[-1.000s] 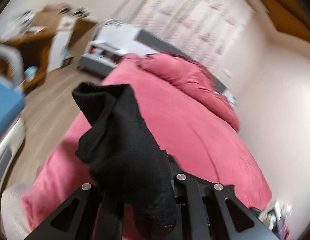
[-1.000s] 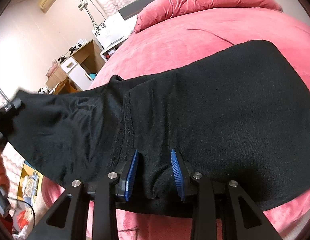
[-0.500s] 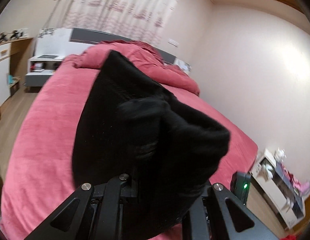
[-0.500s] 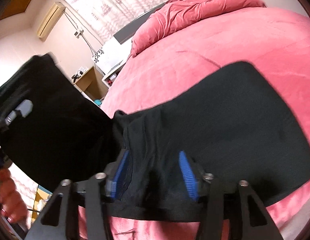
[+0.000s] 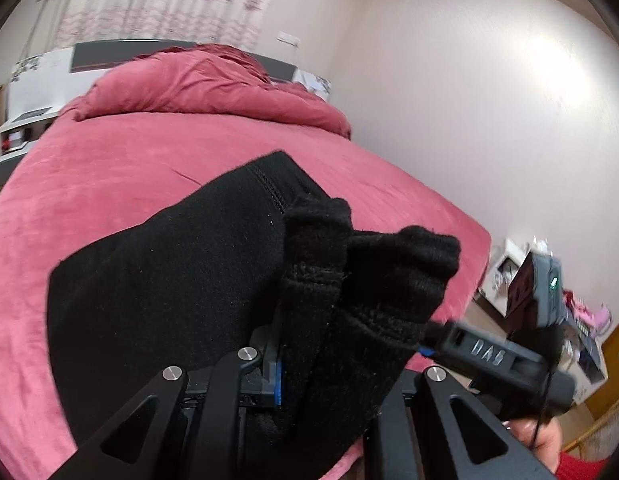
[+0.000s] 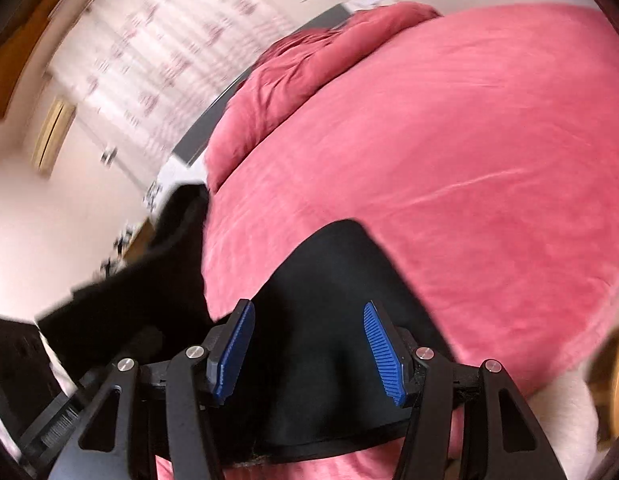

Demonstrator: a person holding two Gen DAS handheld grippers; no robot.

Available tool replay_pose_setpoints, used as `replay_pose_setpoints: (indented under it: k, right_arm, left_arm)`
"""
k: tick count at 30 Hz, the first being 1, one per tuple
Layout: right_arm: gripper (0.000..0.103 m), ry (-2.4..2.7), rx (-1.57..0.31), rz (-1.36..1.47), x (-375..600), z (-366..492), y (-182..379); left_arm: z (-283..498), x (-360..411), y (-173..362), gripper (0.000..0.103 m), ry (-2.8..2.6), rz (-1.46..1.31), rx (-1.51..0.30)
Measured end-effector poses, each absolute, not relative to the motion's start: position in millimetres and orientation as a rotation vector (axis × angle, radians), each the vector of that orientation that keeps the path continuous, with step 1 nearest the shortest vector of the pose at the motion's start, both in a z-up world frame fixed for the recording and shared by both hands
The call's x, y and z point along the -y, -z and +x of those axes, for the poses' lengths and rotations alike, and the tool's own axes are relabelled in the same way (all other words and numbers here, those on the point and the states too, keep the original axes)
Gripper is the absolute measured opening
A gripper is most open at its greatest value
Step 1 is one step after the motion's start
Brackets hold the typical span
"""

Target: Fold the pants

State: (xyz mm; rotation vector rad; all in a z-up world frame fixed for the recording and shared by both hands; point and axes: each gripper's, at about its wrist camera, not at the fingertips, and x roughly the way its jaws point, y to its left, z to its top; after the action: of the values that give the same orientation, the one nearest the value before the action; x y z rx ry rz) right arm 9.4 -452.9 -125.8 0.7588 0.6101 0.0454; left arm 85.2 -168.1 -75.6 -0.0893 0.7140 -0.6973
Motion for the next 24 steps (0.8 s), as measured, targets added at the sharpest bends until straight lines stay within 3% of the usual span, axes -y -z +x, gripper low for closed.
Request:
replay_pose_setpoints:
  k: [12,16,24]
  right_arm:
    - [0.059,-0.024,-0.591,0.959,489.6,-0.7,142.7]
    - [0.059,-0.045,-0.605,0.985,485.8,1.4,149.3]
    - [0.061,-0.064,-0.637,0.954,477.9,4.5,150.7]
  left_arm:
    - [72.6,216.2,112.9,0.015,0.708,0.088,-0.780]
    - [70.1,227.6,123.6,0.036,0.749,0.101,-0.829]
    - [32.5,189.0,102.2,0.040,0.910,0.039,-0.760]
